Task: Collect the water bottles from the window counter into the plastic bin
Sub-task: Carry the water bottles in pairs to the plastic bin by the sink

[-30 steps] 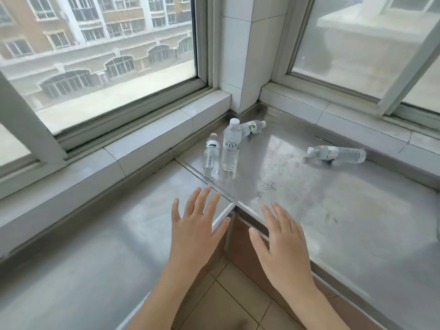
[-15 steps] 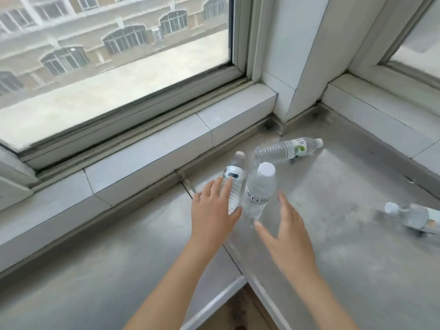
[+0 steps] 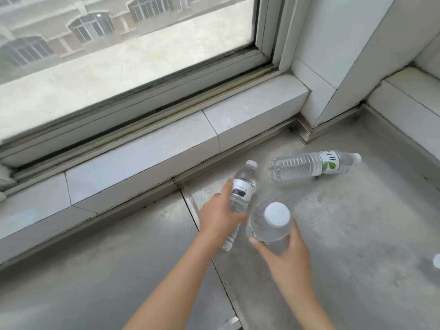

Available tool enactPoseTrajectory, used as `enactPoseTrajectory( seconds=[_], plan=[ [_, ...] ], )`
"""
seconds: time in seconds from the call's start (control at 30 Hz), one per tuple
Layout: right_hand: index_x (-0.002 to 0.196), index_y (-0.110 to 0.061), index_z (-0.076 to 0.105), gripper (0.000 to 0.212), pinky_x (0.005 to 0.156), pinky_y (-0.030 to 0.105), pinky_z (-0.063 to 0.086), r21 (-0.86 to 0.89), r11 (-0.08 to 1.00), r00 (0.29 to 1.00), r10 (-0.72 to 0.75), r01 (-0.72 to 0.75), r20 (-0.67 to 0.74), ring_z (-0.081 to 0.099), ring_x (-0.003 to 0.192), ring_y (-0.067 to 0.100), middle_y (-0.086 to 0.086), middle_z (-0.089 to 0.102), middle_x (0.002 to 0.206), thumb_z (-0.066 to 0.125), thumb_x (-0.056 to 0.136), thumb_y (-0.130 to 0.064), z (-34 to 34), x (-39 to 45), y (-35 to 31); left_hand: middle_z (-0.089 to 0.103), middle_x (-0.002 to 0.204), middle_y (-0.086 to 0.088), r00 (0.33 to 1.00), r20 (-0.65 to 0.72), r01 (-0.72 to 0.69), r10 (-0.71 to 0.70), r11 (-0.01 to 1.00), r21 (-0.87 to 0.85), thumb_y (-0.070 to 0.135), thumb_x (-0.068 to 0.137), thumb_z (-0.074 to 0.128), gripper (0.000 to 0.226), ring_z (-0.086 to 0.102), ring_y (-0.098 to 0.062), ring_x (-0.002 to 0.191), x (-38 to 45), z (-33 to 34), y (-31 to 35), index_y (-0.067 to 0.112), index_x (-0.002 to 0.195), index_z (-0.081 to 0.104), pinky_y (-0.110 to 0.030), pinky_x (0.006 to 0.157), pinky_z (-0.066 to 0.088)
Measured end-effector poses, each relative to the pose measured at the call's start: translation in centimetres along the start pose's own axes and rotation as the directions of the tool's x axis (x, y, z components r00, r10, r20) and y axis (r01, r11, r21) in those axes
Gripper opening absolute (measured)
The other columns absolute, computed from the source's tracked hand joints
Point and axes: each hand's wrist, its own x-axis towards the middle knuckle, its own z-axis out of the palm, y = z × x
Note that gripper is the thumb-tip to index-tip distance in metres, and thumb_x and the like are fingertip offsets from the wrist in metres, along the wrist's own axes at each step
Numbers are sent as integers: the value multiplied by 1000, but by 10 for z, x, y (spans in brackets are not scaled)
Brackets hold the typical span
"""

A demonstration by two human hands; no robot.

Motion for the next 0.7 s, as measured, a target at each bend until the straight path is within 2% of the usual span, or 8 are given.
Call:
enactPoseTrajectory(
  seconds=[0.1,0.2,0.3,0.37,0.43,0.5,0.6,0.7],
  plan=[
    [117,-47,53,77,88,2,39,47,999,1000,-3,3,1,55,108,-14,-36,61,114,88,62,-7,-1,4,-5,70,102,7,999,-26,27,-32,988,-153,36,75,74,80,66,-17,91,-9,-6,-6,48,143,35,-31,77,53],
    [127,-28,55,80,100,24,45,104,995,1000,-3,2,7,60,109,-3,-12,68,117,89,58,-4,-4,2,-15,71,92,17,997,-46,41,-62,929,-367,30,70,80,78,68,-7,88,-28,-17,-19,55,135,45,-26,78,54],
    [120,-24,59,73,100,37,48,158,987,999,-43,42,3,64,104,5,-5,72,108,89,58,-2,-2,-11,-31,74,100,19,991,-124,-23,-54,836,-549,27,63,85,79,70,-5,98,-58,-37,-37,74,113,46,-32,90,55],
    [114,-24,61,66,100,48,48,209,976,998,-64,57,29,66,104,14,-3,73,105,87,59,0,6,-24,-43,76,104,11,981,-186,-73,-60,772,-632,19,64,88,82,72,-10,97,-83,-56,-51,65,120,50,-39,92,56],
    [113,-25,63,65,101,49,46,231,971,994,-83,65,71,67,104,17,-3,73,105,87,58,1,18,-38,-52,77,102,8,966,-246,-116,-77,721,-683,11,67,89,83,73,-12,94,-111,-76,-67,52,130,52,-41,91,57],
    [113,-24,64,65,101,49,46,221,971,983,-120,87,142,67,104,18,-2,73,104,89,57,-2,34,-55,-64,77,103,9,942,-316,-151,-116,694,-704,10,68,89,85,72,-8,96,-143,-96,-84,48,134,50,-34,88,56],
    [113,-26,65,63,94,46,52,227,967,948,-176,116,266,68,101,18,-1,74,103,89,59,-5,64,-90,-88,73,110,11,886,-423,-200,-191,667,-718,14,66,91,86,67,5,97,-194,-126,-114,54,129,49,-13,77,50],
    [103,-27,68,53,77,32,56,274,950,896,-248,150,369,70,93,18,-2,75,96,87,60,-2,100,-137,-114,72,111,13,818,-517,-253,-253,648,-718,13,63,92,87,64,9,98,-250,-153,-150,61,121,49,-11,76,49]
  ],
)
